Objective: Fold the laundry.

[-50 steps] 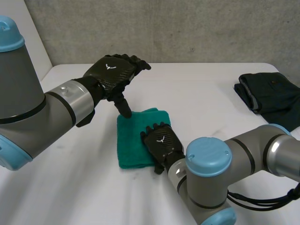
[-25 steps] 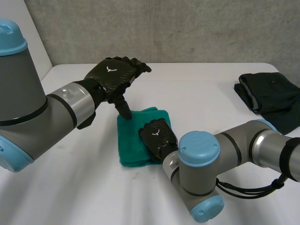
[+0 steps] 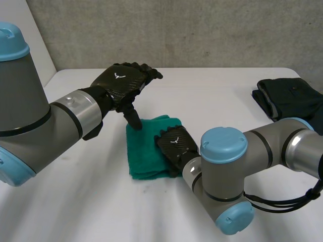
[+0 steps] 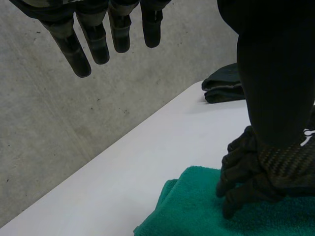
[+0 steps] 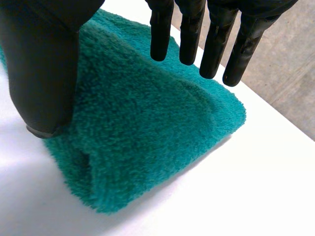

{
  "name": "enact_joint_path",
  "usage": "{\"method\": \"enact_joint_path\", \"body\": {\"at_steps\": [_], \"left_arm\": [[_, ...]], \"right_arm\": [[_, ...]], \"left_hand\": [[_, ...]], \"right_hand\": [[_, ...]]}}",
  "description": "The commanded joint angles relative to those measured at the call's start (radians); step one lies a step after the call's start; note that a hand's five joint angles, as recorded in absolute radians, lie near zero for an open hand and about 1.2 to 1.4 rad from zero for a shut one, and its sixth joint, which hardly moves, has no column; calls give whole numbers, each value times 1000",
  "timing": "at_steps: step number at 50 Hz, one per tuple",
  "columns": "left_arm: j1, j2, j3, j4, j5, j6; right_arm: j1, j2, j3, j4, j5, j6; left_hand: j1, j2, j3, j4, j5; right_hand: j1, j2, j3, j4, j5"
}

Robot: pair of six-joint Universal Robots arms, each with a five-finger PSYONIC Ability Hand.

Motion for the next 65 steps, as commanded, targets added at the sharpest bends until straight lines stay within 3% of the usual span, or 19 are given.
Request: {"method": "enact_joint_path", "body": {"at_steps": [1, 15, 37, 49, 55, 59, 65], "left_arm": [[-1, 0, -1, 0, 1, -2], [-1, -2, -1, 0, 1, -5], [2, -3, -1, 6, 2, -31], [3, -5, -1, 8, 2, -31], [6, 0, -1, 6, 2, -31], [5, 1, 0, 6, 2, -31], [0, 1, -3, 6, 1, -31]], "right_arm": [[2, 16, 4, 1, -13, 19], [2, 87, -42, -39, -10, 17], [1, 143, -143, -49, -14, 5], [-8, 166, -232, -41, -11, 6], [-51, 127, -235, -6, -20, -10], [-105, 97, -203, 56, -46, -102], [-303, -13, -72, 80, -127, -265]], "left_hand": [[-3, -13, -19, -12, -31], [0, -10, -16, -9, -28], [6, -4, -10, -3, -22], [6, -4, -10, -3, -22], [6, -4, -10, -3, -22], [6, -4, -10, -3, -22], [6, -4, -10, -3, -22]], "right_hand": [[29, -32, -8, 0, 8], [208, 147, 171, 179, 186], [249, 188, 212, 220, 228], [960, 898, 922, 930, 938], [1065, 1003, 1027, 1035, 1043], [1065, 1003, 1027, 1035, 1043], [1065, 1003, 1027, 1035, 1043]]}}
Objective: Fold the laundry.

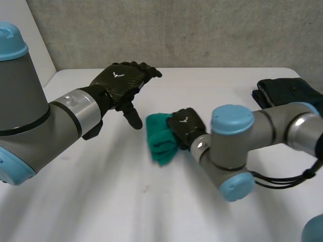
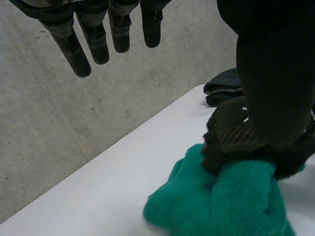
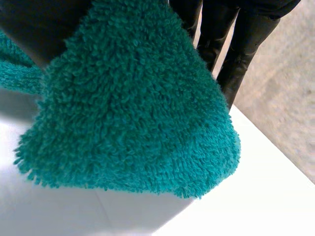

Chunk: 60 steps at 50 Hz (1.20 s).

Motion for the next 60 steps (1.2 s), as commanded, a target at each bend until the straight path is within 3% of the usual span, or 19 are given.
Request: {"method": "enact_joint_path", "body": {"at_steps": [1, 9, 13, 19, 26, 31, 35, 48, 55, 57, 59, 60], "left_arm": [[-5, 1, -2, 0, -2, 0], [-16, 2, -1, 1, 5, 2], [-26, 1, 3, 2, 5, 3], [-40, 2, 9, 3, 6, 2], [-49, 2, 12, 32, 0, 1], [-49, 2, 10, 34, -2, -3], [-49, 2, 9, 34, -2, -20], [-51, -10, 1, 35, -2, -45], [-52, -19, 1, 35, -2, -45], [-52, -21, 1, 35, -2, -45], [-52, -21, 1, 35, -3, -45], [-55, -19, 1, 35, -3, -45]], "right_arm": [[-230, -131, 153, 30, -124, -194], [-419, -142, 187, 30, -372, -343], [-476, -122, 138, 24, -434, -384], [-522, -111, -11, -1, -483, -351], [-560, -45, -333, -125, -474, -116], [-619, 77, -604, -142, -492, 31], [-669, 166, -722, -139, -521, 48], [-852, 412, -784, -142, -753, 48], [-922, 446, -724, -116, -787, 44], [-938, 438, -700, -105, -788, 42], [-939, 430, -691, -95, -785, 41], [-941, 409, -681, -73, -778, 35]], "left_hand": [[6, -4, -10, -3, -22], [-11, -21, -28, -21, -39], [-11, -21, -28, -21, -39], [-14, -24, -31, -24, -42], [-6, -16, -22, -15, -34], [-3, -13, -19, -12, -31], [0, -10, -16, -9, -28], [3, -7, -13, -6, -25], [3, -7, -13, -6, -25], [3, -7, -13, -6, -25], [3, -7, -13, -6, -25], [3, -7, -13, -6, -25]], "right_hand": [[523, 256, 279, 229, 333], [523, 256, 279, 229, 333], [523, 256, 279, 229, 333], [523, 256, 279, 229, 333], [523, 256, 279, 229, 333], [523, 256, 279, 229, 333], [523, 256, 279, 229, 333], [523, 256, 279, 229, 333], [523, 256, 279, 229, 333], [317, 50, 73, 23, 127], [-70, -336, -313, -363, -260], [-688, -955, -932, -982, -878]]}}
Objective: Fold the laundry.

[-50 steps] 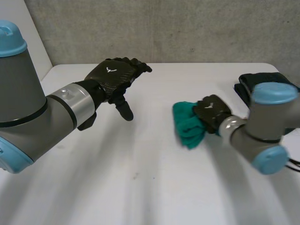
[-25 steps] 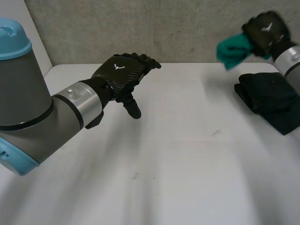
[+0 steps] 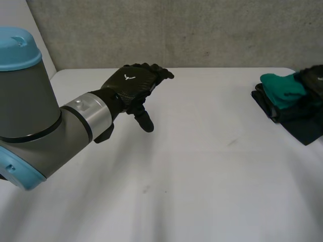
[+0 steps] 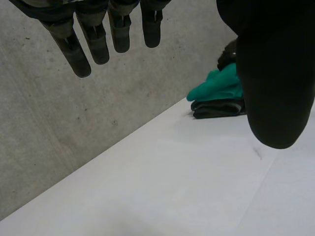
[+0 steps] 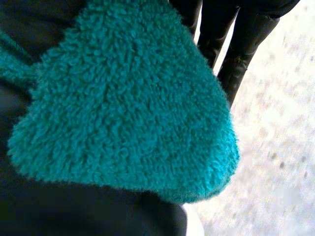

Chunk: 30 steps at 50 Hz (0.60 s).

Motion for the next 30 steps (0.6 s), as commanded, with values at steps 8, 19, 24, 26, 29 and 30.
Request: {"method": "enact_joint_path", "body": {"at_steps": [8, 19, 24, 26, 29, 30], "left_arm": [[-8, 8, 2, 0, -2, 1], [-6, 65, 2, 2, -15, 1], [4, 106, 0, 3, -83, -1], [12, 117, -1, 6, -113, -1], [40, 140, -21, 28, -184, -3], [49, 148, -30, 34, -199, -1]], "right_arm": [[-38, -234, 67, 205, 135, -84], [162, -611, 236, 413, 382, -78], [304, -736, 454, 412, 476, -20], [358, -779, 523, 394, 510, 29], [436, -881, 665, 329, 580, 154], [450, -905, 700, 311, 599, 180]], "left_hand": [[3, -7, -13, -6, -25], [3, -7, -13, -6, -25], [-3, -13, -19, -12, -31], [-6, -16, -22, -15, -34], [-9, -18, -25, -18, -37], [-11, -21, -28, -21, -39]], "right_hand": [[-713, -971, -957, -1002, -889], [-713, -971, -957, -1002, -889], [-713, -971, -957, -1002, -889], [-713, -971, -957, -1002, -889], [-713, -971, -957, -1002, -889], [-713, -971, -957, -1002, -889]]}}
